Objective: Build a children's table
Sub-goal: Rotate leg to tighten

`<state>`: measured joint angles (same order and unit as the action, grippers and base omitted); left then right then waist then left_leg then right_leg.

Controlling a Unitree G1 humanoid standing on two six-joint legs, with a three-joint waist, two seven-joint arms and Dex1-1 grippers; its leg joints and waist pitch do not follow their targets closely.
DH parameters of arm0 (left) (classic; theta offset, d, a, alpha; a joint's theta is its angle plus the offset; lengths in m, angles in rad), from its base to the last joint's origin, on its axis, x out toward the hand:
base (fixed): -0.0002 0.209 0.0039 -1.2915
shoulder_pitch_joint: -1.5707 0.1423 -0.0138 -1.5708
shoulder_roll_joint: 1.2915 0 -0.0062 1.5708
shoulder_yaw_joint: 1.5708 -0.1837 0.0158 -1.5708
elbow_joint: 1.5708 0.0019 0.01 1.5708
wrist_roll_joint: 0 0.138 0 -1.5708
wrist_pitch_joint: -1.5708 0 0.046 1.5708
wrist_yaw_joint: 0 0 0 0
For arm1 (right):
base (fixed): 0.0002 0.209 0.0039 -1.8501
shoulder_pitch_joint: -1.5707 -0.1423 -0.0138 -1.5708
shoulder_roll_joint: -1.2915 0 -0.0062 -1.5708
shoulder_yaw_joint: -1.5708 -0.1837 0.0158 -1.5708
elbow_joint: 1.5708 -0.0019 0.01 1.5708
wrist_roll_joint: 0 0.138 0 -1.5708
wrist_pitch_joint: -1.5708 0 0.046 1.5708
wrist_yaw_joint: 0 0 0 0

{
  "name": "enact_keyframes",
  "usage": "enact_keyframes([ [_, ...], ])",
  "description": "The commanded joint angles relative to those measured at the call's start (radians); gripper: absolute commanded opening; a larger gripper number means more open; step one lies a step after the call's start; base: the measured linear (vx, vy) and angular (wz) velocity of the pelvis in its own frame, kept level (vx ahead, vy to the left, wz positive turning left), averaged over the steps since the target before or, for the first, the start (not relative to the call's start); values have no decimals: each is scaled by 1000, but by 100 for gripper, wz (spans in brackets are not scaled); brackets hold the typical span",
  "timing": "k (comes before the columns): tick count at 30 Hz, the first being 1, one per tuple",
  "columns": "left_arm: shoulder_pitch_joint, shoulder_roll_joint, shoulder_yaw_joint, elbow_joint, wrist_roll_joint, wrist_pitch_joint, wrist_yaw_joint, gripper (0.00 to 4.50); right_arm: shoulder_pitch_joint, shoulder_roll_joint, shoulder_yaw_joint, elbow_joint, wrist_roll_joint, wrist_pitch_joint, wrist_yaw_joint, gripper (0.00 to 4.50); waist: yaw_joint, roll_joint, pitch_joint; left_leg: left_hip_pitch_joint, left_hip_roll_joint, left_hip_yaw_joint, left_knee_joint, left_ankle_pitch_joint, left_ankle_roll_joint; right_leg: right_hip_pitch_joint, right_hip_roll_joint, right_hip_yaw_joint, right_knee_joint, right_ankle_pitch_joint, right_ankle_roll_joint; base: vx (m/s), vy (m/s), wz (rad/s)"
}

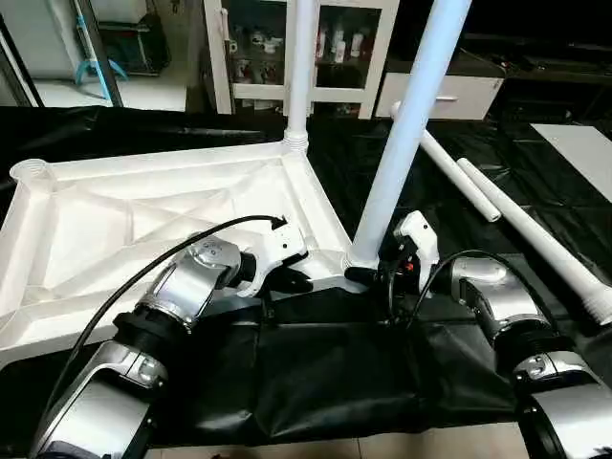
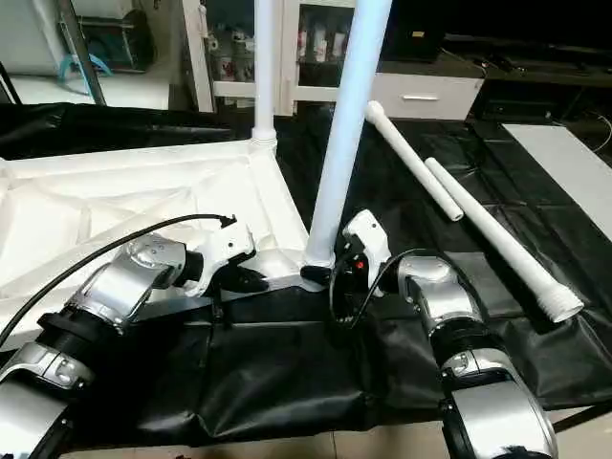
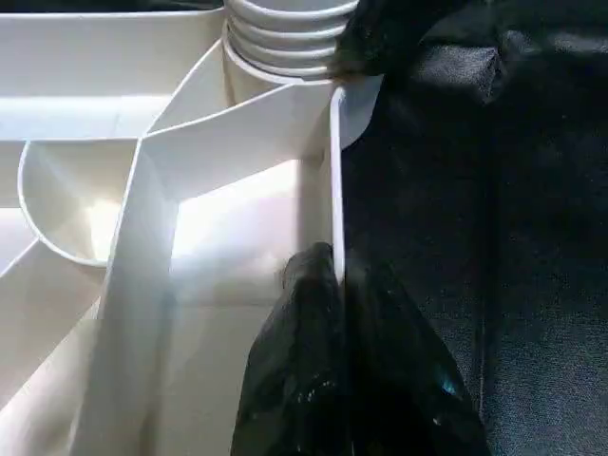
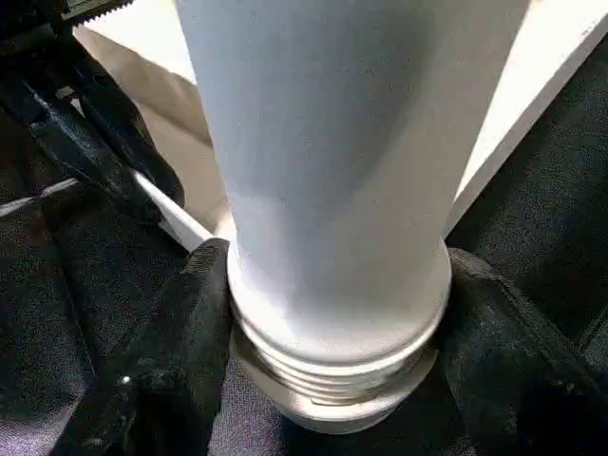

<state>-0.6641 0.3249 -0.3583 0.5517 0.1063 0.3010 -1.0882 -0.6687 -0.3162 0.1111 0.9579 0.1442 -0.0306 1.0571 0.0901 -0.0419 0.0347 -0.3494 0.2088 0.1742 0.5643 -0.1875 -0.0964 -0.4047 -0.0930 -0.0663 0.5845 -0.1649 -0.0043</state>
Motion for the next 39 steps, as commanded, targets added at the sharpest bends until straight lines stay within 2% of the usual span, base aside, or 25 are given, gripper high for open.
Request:
enact_keyframes([
  [1, 40, 6, -63, 19, 29, 28, -39, 0, -8, -1, -20, 7, 3, -10, 21, 272, 3, 3, -56, 2, 22, 6, -59, -174, 62, 55, -46, 32, -41, -100, -282, 0, 0, 0],
  [7, 46, 11, -65, 8, 27, 37, -43, 0, -3, 11, -25, 21, 5, -25, 18, 272, 3, 8, -57, 3, 21, 8, -57, -158, 70, 54, -44, 32, -39, -75, -290, 0, 0, 0],
  [12, 32, -20, -44, 34, 19, 34, 4, 0, 11, 51, -74, 27, 30, -41, -99, 272, -1, 5, -54, 1, 21, 6, -62, -191, 56, 54, -47, 33, -46, -141, -274, 0, 0, 0],
  [13, 20, -42, -27, 54, 16, 34, 45, 0, 21, 73, -91, 31, 31, -50, -170, 272, -4, 5, -49, 1, 19, 5, -65, -232, 41, 48, -47, 35, -54, -215, -251, 0, 0, 0],
  [14, 19, -43, -26, 55, 16, 34, 48, 0, 22, 75, -92, 31, 31, -50, -175, 272, -4, 5, -49, 1, 19, 5, -65, -232, 41, 48, -47, 35, -54, -215, -251, 0, 0, 0],
  [17, -11, -86, 0, 110, 24, 29, 144, 0, 41, 130, -124, 25, 39, -53, -318, 271, -3, 7, -46, 9, 18, 1, -69, -305, 10, 38, -49, 37, -70, -353, -200, 0, 0, 0],
  [19, -35, -115, 12, 154, 31, 25, 204, 0, 52, 181, -141, 13, 40, -47, -426, 270, -5, 10, -45, 6, 17, -2, -72, -315, 0, 36, -49, 36, -72, -378, -182, 0, 0, 0],
  [20, -45, -128, 17, 171, 34, 25, 230, 0, 53, 202, -141, 13, 27, -48, -486, 270, -6, 7, -45, 6, 16, -3, -73, -321, -5, 35, -47, 35, -74, -387, -173, 0, 0, 0],
  [24, -87, -184, 40, 258, 48, 4, 349, 0, 28, 283, -119, 57, -68, -37, -790, 270, -8, 11, -46, 7, 14, -5, -75, -337, -21, 29, -46, 36, -77, -400, -158, 0, 0, 0],
  [25, -94, -192, 43, 275, 51, -4, 370, 0, 20, 296, -119, 68, -83, -30, -856, 270, -9, 11, -45, 5, 13, -7, -77, -342, -26, 32, -45, 34, -76, -402, -151, 0, 0, 0],
  [26, -97, -196, 44, 283, 52, -7, 378, 0, 18, 301, -120, 72, -88, -28, -881, 269, -9, 12, -45, 5, 13, -7, -77, -345, -28, 30, -46, 35, -77, -407, -147, 0, 0, 0],
  [28, -108, -214, 49, 312, 54, -17, 409, 0, 2, 341, -139, 93, -104, -9, -1051, 269, -9, 12, -46, 8, 13, -8, -78, -365, -30, 25, -45, 35, -78, -399, -136, 0, 0, 0],
  [34, -117, -234, 58, 353, 56, -38, 438, 0, -11, 383, -117, 75, -170, -71, -1206, 268, -7, 9, -47, 4, 10, -4, -79, -355, -22, 26, -45, 37, -77, -375, -119, 0, 0, 0],
  [39, -115, -221, 65, 359, 51, -48, 431, 0, -5, 391, -148, 70, -120, -84, -1166, 268, -4, 11, -44, 1, 9, -3, -80, -348, -4, 28, -46, 37, -81, -396, -107, 0, 0, 0],
])
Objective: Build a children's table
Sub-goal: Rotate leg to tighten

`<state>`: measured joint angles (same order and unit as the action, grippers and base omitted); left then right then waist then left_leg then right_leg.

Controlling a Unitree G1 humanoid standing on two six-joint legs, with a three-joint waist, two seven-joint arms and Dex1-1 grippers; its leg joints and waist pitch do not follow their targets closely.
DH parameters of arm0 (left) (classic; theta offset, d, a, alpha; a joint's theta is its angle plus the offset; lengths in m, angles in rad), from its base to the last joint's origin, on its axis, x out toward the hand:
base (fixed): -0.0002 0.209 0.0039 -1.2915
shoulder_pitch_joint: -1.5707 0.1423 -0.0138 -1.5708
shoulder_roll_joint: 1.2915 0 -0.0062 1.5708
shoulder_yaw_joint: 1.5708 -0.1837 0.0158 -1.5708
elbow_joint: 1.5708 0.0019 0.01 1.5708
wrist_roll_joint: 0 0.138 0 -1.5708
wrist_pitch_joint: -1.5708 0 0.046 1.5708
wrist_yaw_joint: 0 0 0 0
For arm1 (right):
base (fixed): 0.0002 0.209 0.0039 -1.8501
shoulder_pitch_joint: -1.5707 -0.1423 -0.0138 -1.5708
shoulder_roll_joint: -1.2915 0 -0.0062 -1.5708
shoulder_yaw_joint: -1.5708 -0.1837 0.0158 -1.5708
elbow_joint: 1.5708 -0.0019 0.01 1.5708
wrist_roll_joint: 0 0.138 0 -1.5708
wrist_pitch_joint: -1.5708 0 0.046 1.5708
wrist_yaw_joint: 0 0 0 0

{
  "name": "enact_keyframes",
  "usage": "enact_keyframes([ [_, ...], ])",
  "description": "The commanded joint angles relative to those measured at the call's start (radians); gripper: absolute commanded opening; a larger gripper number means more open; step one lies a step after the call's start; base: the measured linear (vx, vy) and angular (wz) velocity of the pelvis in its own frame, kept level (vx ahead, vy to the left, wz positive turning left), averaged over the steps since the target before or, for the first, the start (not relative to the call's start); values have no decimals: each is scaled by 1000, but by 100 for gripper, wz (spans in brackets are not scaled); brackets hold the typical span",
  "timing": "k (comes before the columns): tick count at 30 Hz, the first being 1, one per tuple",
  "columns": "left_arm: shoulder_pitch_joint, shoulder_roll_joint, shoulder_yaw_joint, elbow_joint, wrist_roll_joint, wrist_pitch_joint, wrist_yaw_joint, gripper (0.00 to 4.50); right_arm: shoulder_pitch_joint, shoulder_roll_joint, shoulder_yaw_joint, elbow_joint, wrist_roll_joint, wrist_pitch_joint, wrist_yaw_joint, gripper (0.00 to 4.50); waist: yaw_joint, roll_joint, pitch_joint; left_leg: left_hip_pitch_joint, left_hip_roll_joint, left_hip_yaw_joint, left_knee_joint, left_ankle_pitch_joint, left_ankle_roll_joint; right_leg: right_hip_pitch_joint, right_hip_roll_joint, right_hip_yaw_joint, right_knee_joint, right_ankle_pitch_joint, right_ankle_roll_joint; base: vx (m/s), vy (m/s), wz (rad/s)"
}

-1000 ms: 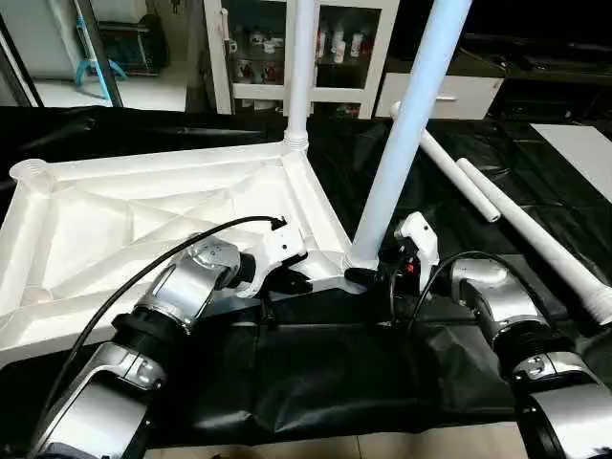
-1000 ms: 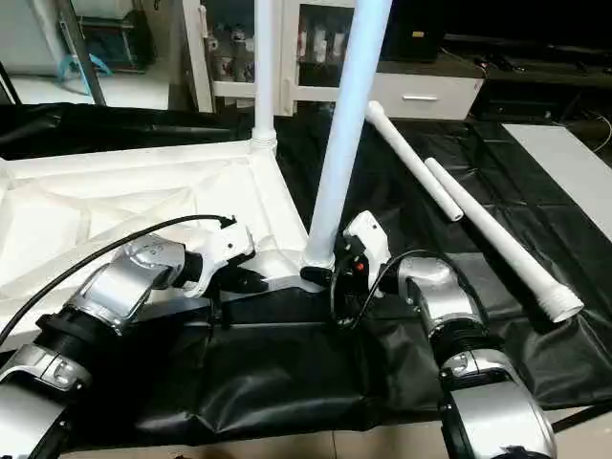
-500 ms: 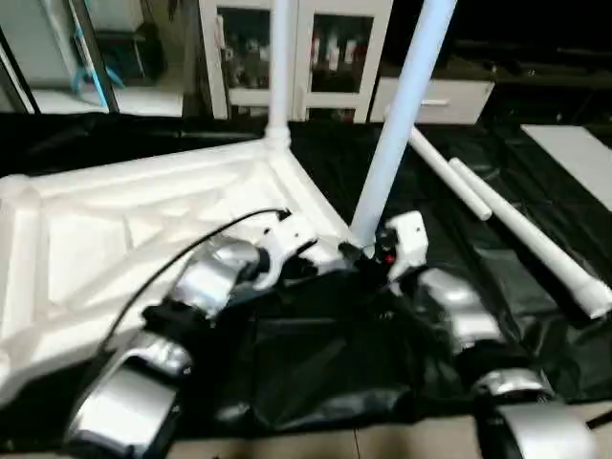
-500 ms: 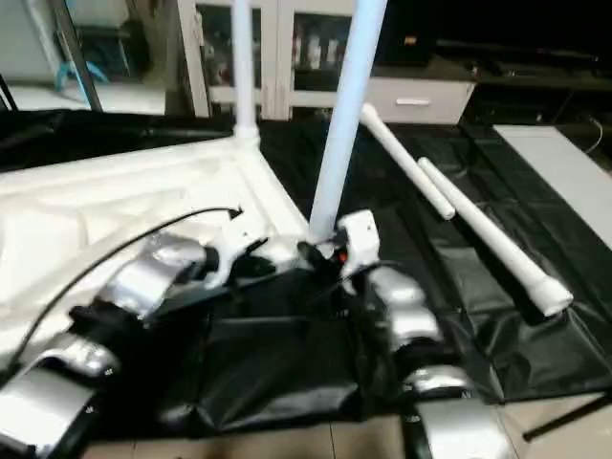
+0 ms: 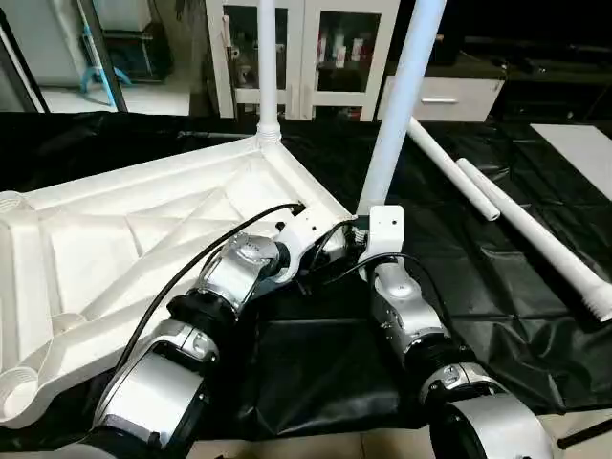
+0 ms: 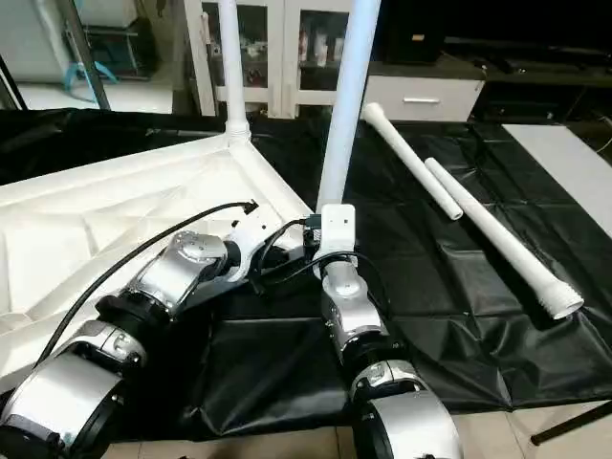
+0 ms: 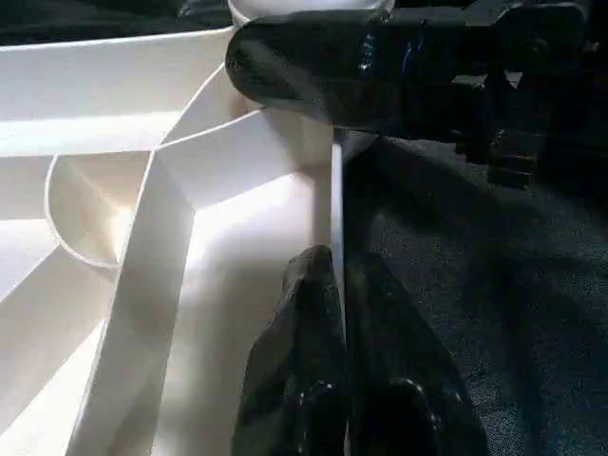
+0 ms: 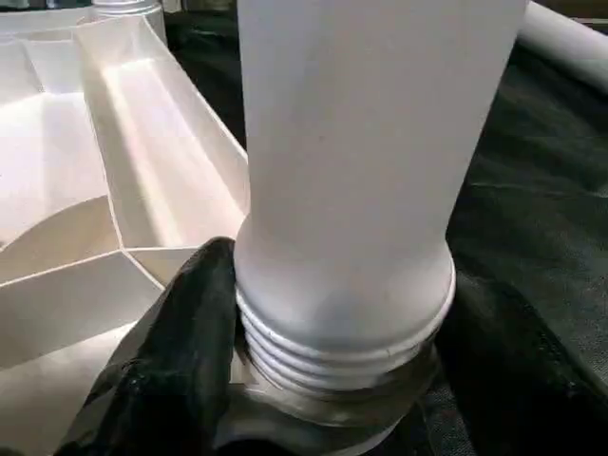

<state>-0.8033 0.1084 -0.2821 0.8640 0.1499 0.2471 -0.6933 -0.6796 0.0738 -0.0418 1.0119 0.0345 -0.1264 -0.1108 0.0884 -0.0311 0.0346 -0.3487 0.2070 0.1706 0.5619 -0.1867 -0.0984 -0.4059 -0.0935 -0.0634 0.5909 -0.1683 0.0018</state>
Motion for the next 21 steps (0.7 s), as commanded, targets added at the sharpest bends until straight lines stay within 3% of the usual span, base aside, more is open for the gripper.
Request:
enact_keyframes([
  [1, 25, -2, -9, 46, 9, 5, 34, 0, 10, -4, 10, 0, -14, 4, 7, 303, -3, 1, -44, 1, 12, 0, -78, -350, -3, 28, -46, 35, -88, -394, -113, 0, 0, 0],
  [4, 28, 9, -11, 39, 15, 2, 21, 0, 30, -15, 14, -66, -11, 2, 33, 338, -2, 4, -44, 3, 13, 2, -78, -347, -3, 28, -44, 36, -88, -379, -114, 0, 0, 0],
  [7, 43, 32, -27, 14, 24, 3, -21, 0, 95, -59, 21, -211, 4, 38, 109, 364, 0, 0, -45, -6, 14, 1, -79, -296, 8, 38, -42, 35, -79, -304, -123, 0, 0, 0],
  [13, 87, 81, -66, -72, 20, 23, -154, 0, 131, -147, 58, -268, 12, 136, 294, 406, 2, -4, -48, -6, 17, 5, -72, -243, 32, 44, -45, 37, -72, -246, -156, 0, 0, 0],
  [15, 124, 119, -94, -137, 11, 32, -245, 0, 152, -214, 85, -279, 26, 165, 456, 406, 0, -3, -49, -7, 16, 7, -70, -208, 40, 46, -43, 37, -66, -191, -177, 0, 0, 0],
  [16, 140, 134, -105, -163, 6, 39, -280, 0, 162, -245, 97, -280, 27, 166, 523, 406, 3, 2, -51, -6, 17, 8, -66, -192, 50, 49, -44, 37, -62, -150, -193, 0, 0, 0],
  [17, 140, 134, -105, -163, 6, 39, -280, 0, 162, -245, 97, -280, 27, 166, 523, 406, 1, -1, -53, -7, 18, 10, -64, -161, 60, 52, -42, 37, -55, -91, -210, 0, 0, 0],
  [21, 177, 166, -135, -226, -5, 58, -363, 0, 152, -319, 102, -220, 57, 126, 746, 406, 4, -3, -53, -3, 20, 12, -61, -157, 80, 54, -46, 35, -51, -73, -249, 0, 0, 0],
])
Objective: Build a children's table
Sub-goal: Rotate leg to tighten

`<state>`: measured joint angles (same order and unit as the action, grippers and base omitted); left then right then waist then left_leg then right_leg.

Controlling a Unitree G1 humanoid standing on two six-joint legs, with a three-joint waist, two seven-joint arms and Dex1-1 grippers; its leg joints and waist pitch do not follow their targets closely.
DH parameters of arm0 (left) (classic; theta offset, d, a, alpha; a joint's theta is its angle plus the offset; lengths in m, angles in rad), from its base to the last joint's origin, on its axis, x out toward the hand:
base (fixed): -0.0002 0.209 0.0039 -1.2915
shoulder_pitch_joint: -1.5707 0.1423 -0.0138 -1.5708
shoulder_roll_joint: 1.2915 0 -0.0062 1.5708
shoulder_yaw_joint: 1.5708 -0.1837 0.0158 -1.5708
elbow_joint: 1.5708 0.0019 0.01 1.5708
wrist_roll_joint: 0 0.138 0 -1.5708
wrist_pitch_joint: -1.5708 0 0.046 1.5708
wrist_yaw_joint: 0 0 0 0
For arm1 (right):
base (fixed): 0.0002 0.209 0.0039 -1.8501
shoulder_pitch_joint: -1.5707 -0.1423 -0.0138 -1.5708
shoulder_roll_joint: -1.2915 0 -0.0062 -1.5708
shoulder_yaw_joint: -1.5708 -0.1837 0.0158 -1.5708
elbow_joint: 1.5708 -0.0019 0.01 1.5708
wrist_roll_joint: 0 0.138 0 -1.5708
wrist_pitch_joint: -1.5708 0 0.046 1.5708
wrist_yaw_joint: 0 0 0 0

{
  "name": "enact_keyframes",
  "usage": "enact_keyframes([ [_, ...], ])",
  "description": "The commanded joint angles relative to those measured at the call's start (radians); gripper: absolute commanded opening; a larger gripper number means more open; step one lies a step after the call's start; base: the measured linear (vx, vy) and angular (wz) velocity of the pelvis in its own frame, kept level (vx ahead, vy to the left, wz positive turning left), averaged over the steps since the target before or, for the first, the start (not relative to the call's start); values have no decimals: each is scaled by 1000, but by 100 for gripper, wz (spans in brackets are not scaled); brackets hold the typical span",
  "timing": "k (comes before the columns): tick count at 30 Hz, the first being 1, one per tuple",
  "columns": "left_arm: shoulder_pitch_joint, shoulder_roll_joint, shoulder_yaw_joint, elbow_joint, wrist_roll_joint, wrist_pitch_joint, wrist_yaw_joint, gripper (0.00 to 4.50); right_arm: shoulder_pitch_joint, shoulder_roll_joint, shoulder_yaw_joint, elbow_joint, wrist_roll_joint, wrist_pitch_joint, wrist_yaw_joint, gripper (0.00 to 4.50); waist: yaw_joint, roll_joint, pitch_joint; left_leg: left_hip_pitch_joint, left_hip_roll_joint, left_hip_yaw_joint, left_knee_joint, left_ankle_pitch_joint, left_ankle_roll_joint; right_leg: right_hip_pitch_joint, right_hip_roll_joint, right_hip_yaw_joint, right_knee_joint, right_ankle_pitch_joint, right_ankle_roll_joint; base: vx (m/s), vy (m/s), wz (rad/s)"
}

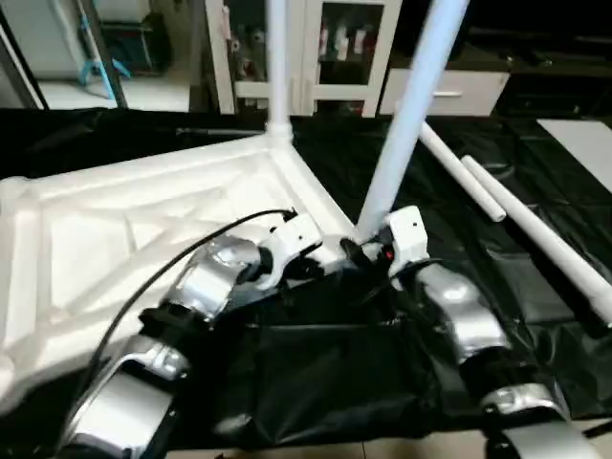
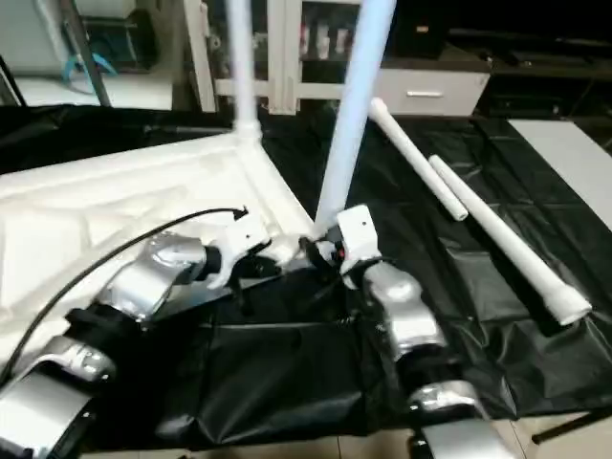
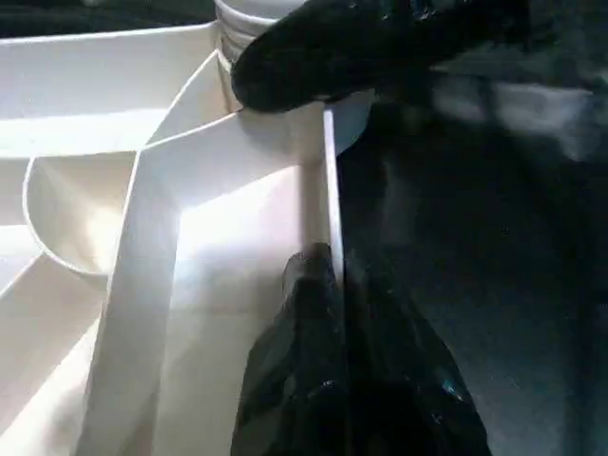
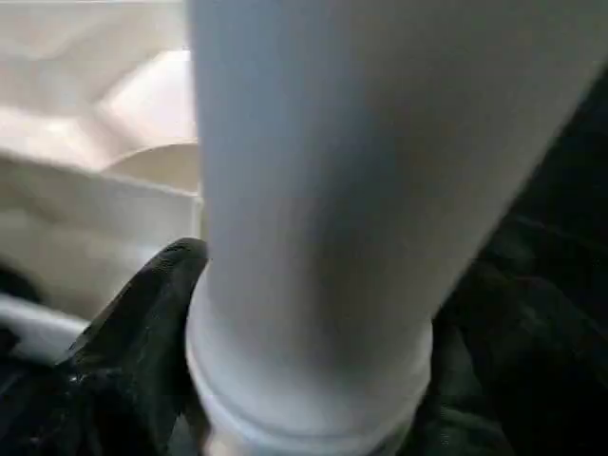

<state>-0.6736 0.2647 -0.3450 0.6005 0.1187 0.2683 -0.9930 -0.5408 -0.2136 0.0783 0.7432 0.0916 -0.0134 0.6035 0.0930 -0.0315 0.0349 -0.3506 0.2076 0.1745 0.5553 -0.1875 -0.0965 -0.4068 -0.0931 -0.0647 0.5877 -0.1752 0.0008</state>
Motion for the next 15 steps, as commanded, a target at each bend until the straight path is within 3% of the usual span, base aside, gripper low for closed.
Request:
enact_keyframes([
  [1, 58, 16, -78, 19, 23, 39, -82, 0, 3, -42, -27, 67, 25, 5, 105, 406, 0, -2, -52, 1, 21, 9, -55, -161, 80, 53, -46, 37, -50, -74, -256, 0, 0, 0],
  [6, 84, 29, -93, -38, 13, 66, -124, 0, -33, -80, -29, 157, 45, -35, 253, 406, -2, -4, -50, 1, 23, 7, -57, -208, 66, 53, -48, 36, -54, -138, -264, 0, 0, 0],
  [9, 85, 27, -96, -45, 13, 76, -123, 0, -60, -98, -33, 209, 46, -57, 304, 406, -3, 0, -47, 3, 23, 6, -58, -239, 52, 51, -48, 37, -60, -203, -250, 0, 0, 0],
  [11, 85, 27, -98, -47, 14, 79, -123, 0, -72, -104, -38, 225, 50, -71, 322, 391, 0, -7, -48, 2, 23, 6, -57, -229, 52, 51, -49, 37, -59, -202, -248, 0, 0, 0],
  [15, 93, 30, -97, -61, 17, 88, -121, 0, -82, -103, -49, 246, 68, -105, 356, 362, 0, -9, -51, 0, 23, 6, -53, -188, 69, 53, -48, 36, -50, -145, -262, 0, 0, 0],
])
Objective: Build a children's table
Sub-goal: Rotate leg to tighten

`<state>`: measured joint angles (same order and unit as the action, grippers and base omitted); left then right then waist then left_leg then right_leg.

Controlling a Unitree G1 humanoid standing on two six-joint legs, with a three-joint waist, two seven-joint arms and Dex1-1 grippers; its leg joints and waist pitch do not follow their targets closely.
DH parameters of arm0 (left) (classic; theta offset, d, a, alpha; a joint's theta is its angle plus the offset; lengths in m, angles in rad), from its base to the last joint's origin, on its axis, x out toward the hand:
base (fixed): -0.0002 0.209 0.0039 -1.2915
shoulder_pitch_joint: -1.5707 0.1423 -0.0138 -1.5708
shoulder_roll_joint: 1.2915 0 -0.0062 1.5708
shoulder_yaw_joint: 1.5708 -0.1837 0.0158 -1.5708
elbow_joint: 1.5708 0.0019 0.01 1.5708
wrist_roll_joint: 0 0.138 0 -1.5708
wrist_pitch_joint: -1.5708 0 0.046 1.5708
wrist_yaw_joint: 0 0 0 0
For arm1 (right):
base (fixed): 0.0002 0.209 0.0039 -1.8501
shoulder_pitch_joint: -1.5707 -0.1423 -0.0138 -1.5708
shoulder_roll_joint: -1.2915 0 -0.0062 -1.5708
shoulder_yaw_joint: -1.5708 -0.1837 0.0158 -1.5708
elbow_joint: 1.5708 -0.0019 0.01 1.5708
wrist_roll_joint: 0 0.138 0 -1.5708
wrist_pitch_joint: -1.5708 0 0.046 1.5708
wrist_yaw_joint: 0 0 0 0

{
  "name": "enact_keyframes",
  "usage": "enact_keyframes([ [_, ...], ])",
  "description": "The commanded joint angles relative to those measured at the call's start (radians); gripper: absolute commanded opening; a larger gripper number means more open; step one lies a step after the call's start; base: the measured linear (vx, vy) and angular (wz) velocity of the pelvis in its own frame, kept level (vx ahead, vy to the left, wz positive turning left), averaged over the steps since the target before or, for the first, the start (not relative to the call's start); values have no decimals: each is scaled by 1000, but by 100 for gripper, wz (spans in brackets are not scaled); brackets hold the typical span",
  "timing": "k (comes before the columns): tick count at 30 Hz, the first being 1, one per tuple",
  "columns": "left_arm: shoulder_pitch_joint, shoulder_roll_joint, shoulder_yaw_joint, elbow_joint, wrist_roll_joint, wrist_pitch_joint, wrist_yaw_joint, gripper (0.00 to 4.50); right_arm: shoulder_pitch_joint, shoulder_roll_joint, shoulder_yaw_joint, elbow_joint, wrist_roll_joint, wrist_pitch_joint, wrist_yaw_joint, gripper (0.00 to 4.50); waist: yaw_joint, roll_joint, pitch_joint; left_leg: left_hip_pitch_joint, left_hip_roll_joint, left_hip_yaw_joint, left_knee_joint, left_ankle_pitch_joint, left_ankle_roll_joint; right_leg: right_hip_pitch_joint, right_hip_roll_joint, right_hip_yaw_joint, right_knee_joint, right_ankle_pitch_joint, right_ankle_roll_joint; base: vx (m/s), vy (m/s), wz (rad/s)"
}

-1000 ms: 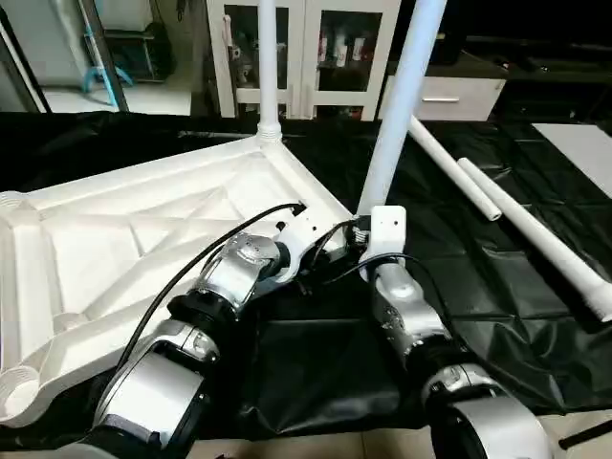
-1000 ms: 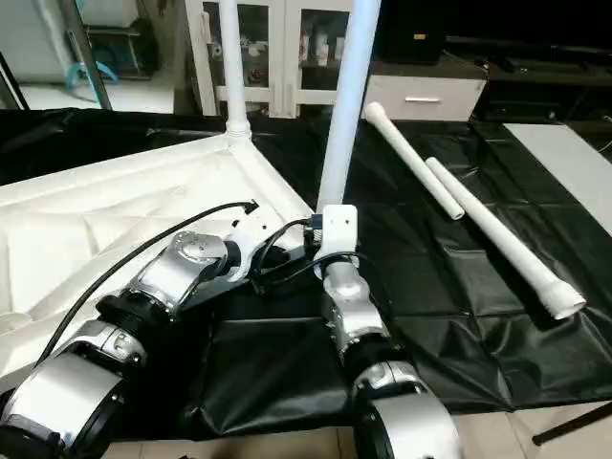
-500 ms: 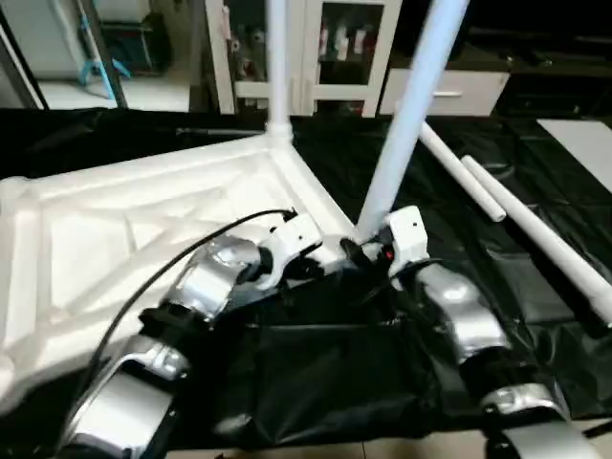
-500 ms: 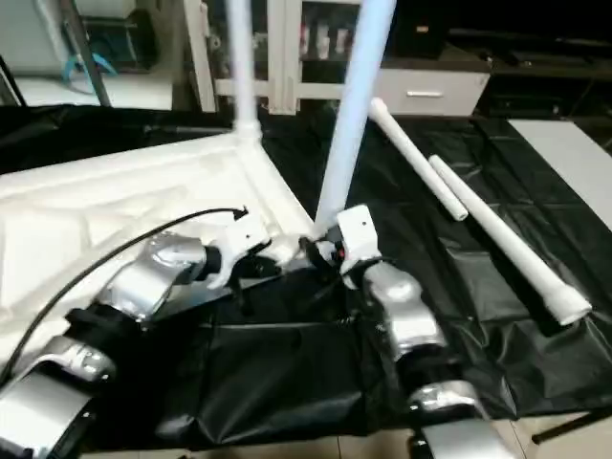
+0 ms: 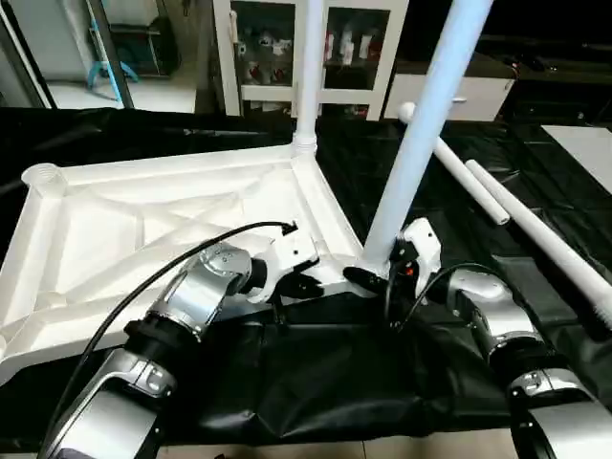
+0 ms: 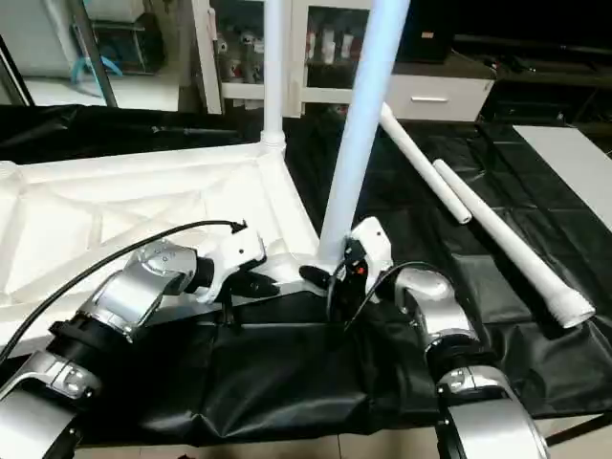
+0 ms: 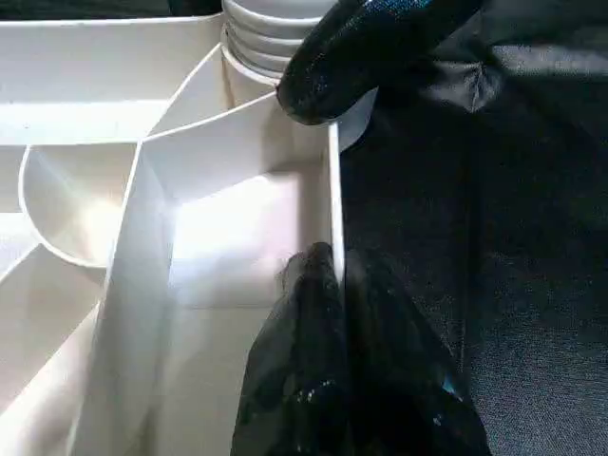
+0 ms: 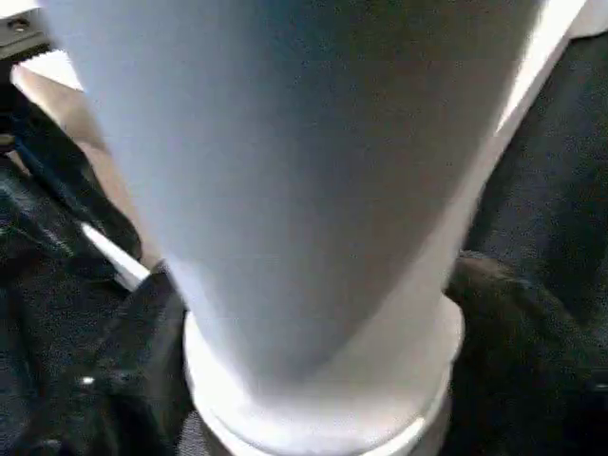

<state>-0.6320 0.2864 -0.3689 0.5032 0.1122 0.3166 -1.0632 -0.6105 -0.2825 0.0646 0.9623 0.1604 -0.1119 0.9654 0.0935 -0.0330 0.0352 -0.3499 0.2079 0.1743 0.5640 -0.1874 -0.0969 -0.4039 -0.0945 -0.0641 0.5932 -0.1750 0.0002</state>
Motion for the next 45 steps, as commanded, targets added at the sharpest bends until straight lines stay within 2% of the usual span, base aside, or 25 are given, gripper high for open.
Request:
enact_keyframes([
  [1, 54, 10, -72, 32, 24, 43, -51, 0, -14, -32, -36, 33, -1, -17, -3, 349, 1, -12, -52, -1, 22, 7, -60, -174, 78, 51, -48, 35, -54, -139, -264, 0, 0, 0],
  [3, 56, 12, -68, 31, 23, 46, -48, 0, -17, -24, -39, 54, 1, -35, 10, 332, 0, -6, -52, -1, 22, 7, -60, -169, 83, 49, -47, 34, -54, -139, -269, 0, 0, 0],
  [4, 56, 12, -67, 31, 22, 47, -46, 0, -17, -20, -39, 62, -1, -42, 11, 330, 0, -8, -51, -1, 22, 7, -60, -175, 82, 49, -47, 34, -56, -148, -266, 0, 0, 0],
  [5, 56, 12, -67, 32, 22, 48, -46, 0, -15, -18, -37, 66, -3, -47, 13, 327, 0, -2, -51, -1, 22, 6, -61, -180, 78, 50, -48, 34, -56, -152, -266, 0, 0, 0],
  [7, 57, 14, -70, 33, 22, 51, -50, 0, -13, -15, -35, 74, -5, -62, 19, 313, -3, -2, -51, 0, 22, 5, -62, -191, 72, 49, -46, 34, -57, -156, -265, 0, 0, 0],
  [8, 57, 15, -73, 34, 22, 50, -53, 0, -14, -14, -35, 77, -3, -66, 24, 306, -4, -7, -51, 0, 22, 6, -62, -200, 71, 49, -46, 33, -58, -163, -264, 0, 0, 0],
  [12, 57, 17, -75, 31, 23, 50, -55, 0, -12, -10, -39, 84, 3, -73, 34, 296, -2, -3, -53, 0, 22, 6, -61, -189, 74, 49, -46, 34, -55, -145, -269, 0, 0, 0],
  [17, 52, 4, -58, 37, 18, 38, -26, 0, -6, 2, -51, 90, 6, -94, 18, 295, -3, -7, -53, -1, 21, 6, -60, -185, 79, 51, -45, 33, -55, -138, -272, 0, 0, 0],
  [18, 43, -11, -43, 53, 14, 35, 0, 0, -5, 13, -65, 91, 11, -92, -27, 294, -4, -10, -52, -1, 21, 7, -60, -191, 77, 50, -45, 34, -57, -154, -268, 0, 0, 0],
  [19, 27, -33, -21, 84, 12, 26, 48, 0, -4, 36, -87, 96, 17, -83, -120, 292, -5, -19, -51, -1, 21, 8, -61, -193, 76, 48, -45, 34, -59, -166, -263, 0, 0, 0],
  [21, 0, -68, 12, 132, 7, 18, 116, 0, -1, 78, -122, 104, 28, -60, -272, 283, -5, -14, -45, 3, 20, 3, -70, -252, 42, 43, -48, 35, -72, -302, -219, 0, 0, 0],
  [23, -7, -78, 22, 148, 5, 13, 139, 0, 2, 93, -123, 105, 22, -63, -317, 278, -5, -12, -45, 5, 21, 0, -72, -287, 21, 40, -49, 34, -77, -356, -192, 0, 0, 0],
  [24, -27, -107, 43, 191, 2, 3, 195, 0, 5, 128, -129, 110, 10, -66, -429, 276, -8, -8, -43, 4, 19, 0, -74, -297, 13, 35, -48, 36, -83, -366, -179, 0, 0, 0],
  [25, -46, -133, 61, 230, 0, -5, 247, 0, 4, 159, -132, 116, -1, -63, -523, 276, -9, -9, -43, 4, 18, -1, -75, -302, 8, 34, -47, 35, -83, -377, -172, 0, 0, 0],
  [30, -74, -174, 87, 281, -8, -11, 315, 0, -13, 207, -126, 134, -26, -62, -656, 275, -7, -12, -45, 4, 16, -3, -77, -327, 2, 31, -48, 35, -87, -402, -151, 0, 0, 0],
  [33, -118, -222, 124, 380, -5, -61, 446, 0, -49, 290, -118, 168, -101, -74, -984, 275, -9, -9, -44, 4, 14, -5, -79, -331, -11, 25, -46, 36, -88, -407, -137, 0, 0, 0],
  [34, -125, -229, 132, 396, -8, -71, 459, 0, -50, 309, -125, 171, -102, -77, -1035, 275, -9, -14, -46, 7, 12, -3, -79, -335, -14, 24, -46, 36, -90, -416, -123, 0, 0, 0],
  [35, -128, -233, 136, 404, -10, -76, 463, 0, -50, 321, -131, 171, -100, -79, -1060, 275, -5, -15, -46, 10, 11, -1, -76, -338, -6, 20, -46, 38, -90, -406, -118, 0, 0, 0],
  [36, -130, -236, 143, 412, -13, -83, 469, 0, -49, 319, -116, 165, -119, -109, -1069, 275, -4, -10, -47, 12, 12, 0, -76, -340, -4, 19, -46, 38, -89, -397, -120, 0, 0, 0],
  [38, -129, -237, 149, 419, -16, -92, 471, 0, -44, 315, -116, 155, -122, -130, -1071, 275, -4, -8, -49, 3, 12, 2, -76, -311, 10, 27, -42, 39, -82, -317, -131, 0, 0, 0],
  [39, -128, -236, 151, 419, -16, -93, 470, 0, -37, 317, -123, 148, -114, -131, -1066, 274, -5, -18, -48, 1, 11, 4, -75, -306, 17, 28, -41, 38, -81, -310, -131, 0, 0, 0],
  [41, -127, -235, 149, 421, -14, -99, 467, 0, -33, 323, -130, 147, -103, -128, -1052, 274, -3, -14, -48, -1, 12, 3, -76, -300, 29, 30, -43, 40, -80, -312, -132, 0, 0, 0],
  [42, -127, -229, 142, 427, -8, -116, 457, 0, -36, 331, -131, 152, -104, -131, -1048, 274, -4, -20, -47, -2, 12, 4, -76, -300, 32, 31, -43, 39, -80, -316, -130, 0, 0, 0],
  [43, -127, -227, 141, 431, -7, -124, 453, 0, -43, 331, -128, 158, -113, -133, -1065, 274, -2, -12, -46, -2, 12, 2, -78, -304, 31, 29, -44, 40, -82, -336, -124, 0, 0, 0],
  [45, -124, -221, 138, 431, -6, -137, 436, 0, -56, 323, -117, 167, -135, -132, -1089, 274, -4, -12, -46, 1, 13, 2, -79, -320, 25, 27, -44, 41, -84, -355, -118, 0, 0, 0],
])
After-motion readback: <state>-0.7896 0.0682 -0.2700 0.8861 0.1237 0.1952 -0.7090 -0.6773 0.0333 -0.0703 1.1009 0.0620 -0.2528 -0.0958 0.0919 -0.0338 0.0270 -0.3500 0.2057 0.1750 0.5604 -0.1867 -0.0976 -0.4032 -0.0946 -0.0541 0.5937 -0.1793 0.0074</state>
